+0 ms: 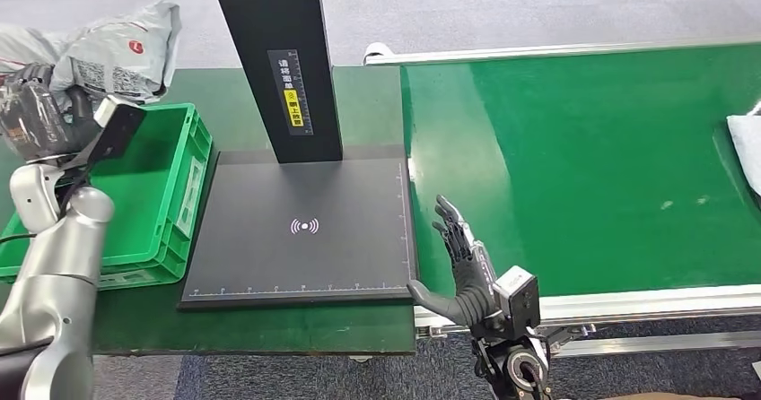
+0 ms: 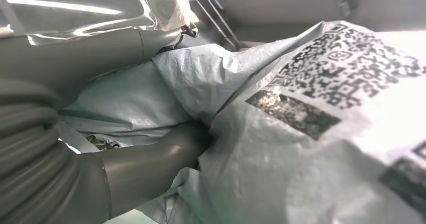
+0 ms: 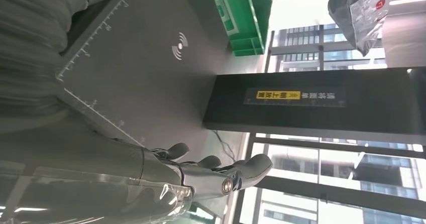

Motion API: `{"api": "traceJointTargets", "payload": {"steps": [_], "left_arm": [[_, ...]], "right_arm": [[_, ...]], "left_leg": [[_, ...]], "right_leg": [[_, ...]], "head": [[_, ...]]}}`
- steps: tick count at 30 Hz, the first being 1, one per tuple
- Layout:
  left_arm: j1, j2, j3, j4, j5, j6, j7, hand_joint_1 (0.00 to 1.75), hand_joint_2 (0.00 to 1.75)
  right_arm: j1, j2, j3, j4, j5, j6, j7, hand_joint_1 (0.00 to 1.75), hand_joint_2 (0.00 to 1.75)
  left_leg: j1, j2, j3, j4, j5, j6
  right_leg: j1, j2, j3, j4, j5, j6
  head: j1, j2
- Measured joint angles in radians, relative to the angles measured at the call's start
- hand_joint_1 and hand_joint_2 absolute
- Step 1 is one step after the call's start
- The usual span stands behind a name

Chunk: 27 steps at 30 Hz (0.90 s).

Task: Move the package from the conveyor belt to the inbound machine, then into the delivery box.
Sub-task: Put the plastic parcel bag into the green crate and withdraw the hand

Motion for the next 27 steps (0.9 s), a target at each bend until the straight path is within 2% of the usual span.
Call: {"api": "traceJointTargets", "payload": {"steps": [4, 5, 8, 9, 14, 23, 27], "left_arm": [[-0.028, 0.049, 0.033, 0.099, -0.017, 0.012, -0.003, 1.75, 1.75], [-0.031, 0.059, 0.040, 0.115, -0.023, 0.013, -0.003, 1.65, 1.75], [-0.040, 0.085, 0.055, 0.161, -0.057, 0.013, 0.023, 0.34, 1.75], [-0.043, 0.094, 0.060, 0.178, -0.072, 0.013, 0.033, 0.00, 1.75], [-0.053, 0.117, 0.083, 0.236, -0.143, 0.013, 0.064, 0.00, 1.75], [-0.092, 0.128, 0.083, 0.312, -0.268, -0.005, 0.206, 0.00, 1.75], [-0.093, 0.130, 0.084, 0.334, -0.266, -0.013, 0.208, 0.00, 1.75]], "right_arm": [[0.016, -0.001, -0.002, -0.002, 0.008, 0.000, -0.006, 0.00, 1.75], [0.017, -0.001, -0.003, -0.002, 0.009, 0.000, -0.007, 0.00, 1.75], [0.015, -0.001, -0.003, -0.002, 0.011, -0.001, -0.007, 0.00, 1.75], [0.013, -0.001, -0.003, -0.002, 0.011, -0.001, -0.007, 0.00, 1.75], [-0.010, 0.001, -0.004, -0.002, 0.010, -0.002, 0.000, 0.00, 1.75], [-0.007, 0.004, -0.008, -0.006, 0.012, -0.003, 0.005, 0.00, 1.75], [0.011, 0.004, -0.012, -0.018, 0.017, -0.003, 0.005, 0.00, 1.75]], "left_leg": [[0.000, 0.000, -0.001, 0.000, 0.000, 0.000], [0.000, 0.000, -0.001, 0.000, 0.000, 0.000], [0.000, 0.000, -0.002, 0.000, 0.000, 0.000], [0.000, 0.000, -0.002, 0.000, 0.000, 0.000], [0.000, -0.001, -0.002, 0.000, 0.000, 0.000], [0.000, -0.001, -0.002, 0.000, 0.000, 0.000], [0.000, -0.001, -0.002, 0.000, 0.000, 0.000]], "right_leg": [[0.000, 0.000, -0.001, 0.000, 0.000, 0.000], [0.000, 0.000, -0.001, 0.000, 0.000, 0.000], [0.000, 0.000, -0.002, 0.000, 0.000, 0.000], [0.000, 0.000, -0.002, 0.000, 0.000, 0.000], [0.000, -0.001, -0.002, 0.000, 0.000, 0.000], [0.000, 0.000, -0.002, 0.000, 0.000, 0.000], [0.000, 0.000, -0.002, 0.000, 0.000, 0.000]], "head": [[0.000, 0.000], [0.000, 0.000], [0.000, 0.000], [0.000, 0.000], [0.000, 0.000], [0.000, 0.000], [0.000, 0.000]]}}
